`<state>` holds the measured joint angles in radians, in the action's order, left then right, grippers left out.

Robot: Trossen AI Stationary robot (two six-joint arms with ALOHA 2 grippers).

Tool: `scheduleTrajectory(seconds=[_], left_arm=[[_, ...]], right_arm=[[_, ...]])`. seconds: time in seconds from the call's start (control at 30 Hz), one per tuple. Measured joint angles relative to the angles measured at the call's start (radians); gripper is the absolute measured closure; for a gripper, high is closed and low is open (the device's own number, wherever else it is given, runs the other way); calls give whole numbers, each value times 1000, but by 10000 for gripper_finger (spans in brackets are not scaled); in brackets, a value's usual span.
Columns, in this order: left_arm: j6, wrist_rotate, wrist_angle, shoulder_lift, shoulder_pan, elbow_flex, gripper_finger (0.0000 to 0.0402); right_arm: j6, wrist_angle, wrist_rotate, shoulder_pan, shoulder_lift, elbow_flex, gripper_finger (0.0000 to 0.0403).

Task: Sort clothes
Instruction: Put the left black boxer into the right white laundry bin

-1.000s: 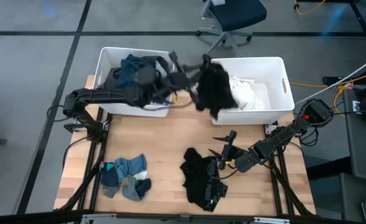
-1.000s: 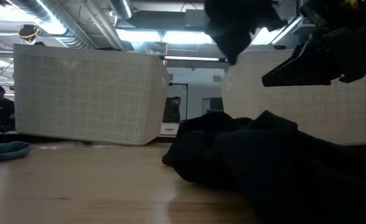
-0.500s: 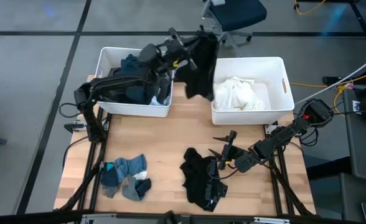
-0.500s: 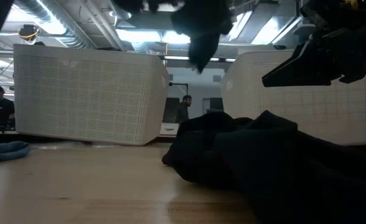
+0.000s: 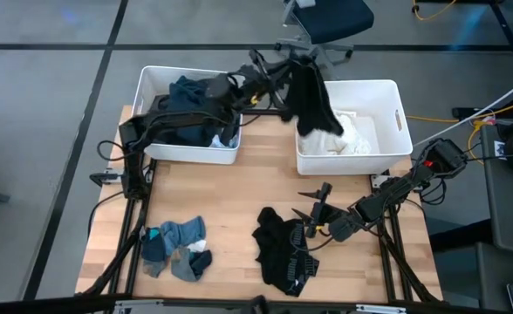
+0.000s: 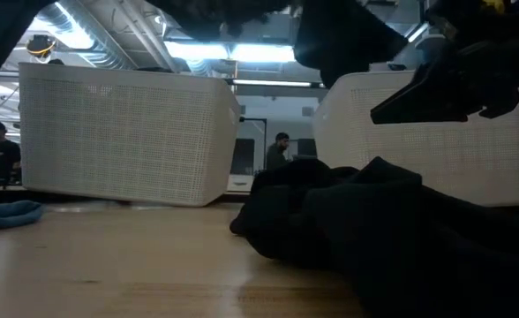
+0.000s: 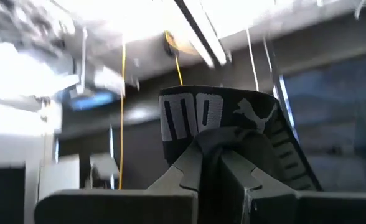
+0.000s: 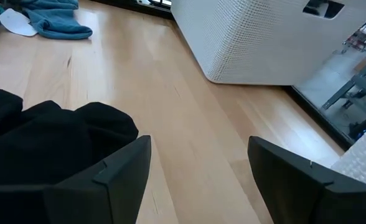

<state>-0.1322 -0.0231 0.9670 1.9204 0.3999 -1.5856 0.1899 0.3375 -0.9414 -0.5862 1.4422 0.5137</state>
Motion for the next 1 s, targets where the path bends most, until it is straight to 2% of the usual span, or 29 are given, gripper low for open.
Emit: scheduleTrajectory(seconds=[0.2, 0.37, 0.6, 0.7, 0.8, 0.9, 1.0], left_arm=[[3, 0, -181, 104, -6, 1, 385], [-12, 0, -359, 181, -8, 1, 384], [-78, 0, -571, 198, -11, -3, 384], [-81, 2, -608, 193, -12, -6, 381], [-84, 9, -634, 179, -12, -4, 355], [-83, 13, -698, 153, -11, -14, 309], [-91, 14, -832, 105, -18, -41, 262]], right_arm=[[25, -6, 79, 27, 0, 0, 133], [25, -4, 80, 24, 0, 0, 133], [25, -2, 79, 24, 0, 0, 133], [26, 0, 79, 24, 0, -1, 133], [25, 0, 79, 24, 0, -1, 133], [25, 0, 79, 24, 0, -1, 133], [25, 0, 79, 24, 0, -1, 133]])
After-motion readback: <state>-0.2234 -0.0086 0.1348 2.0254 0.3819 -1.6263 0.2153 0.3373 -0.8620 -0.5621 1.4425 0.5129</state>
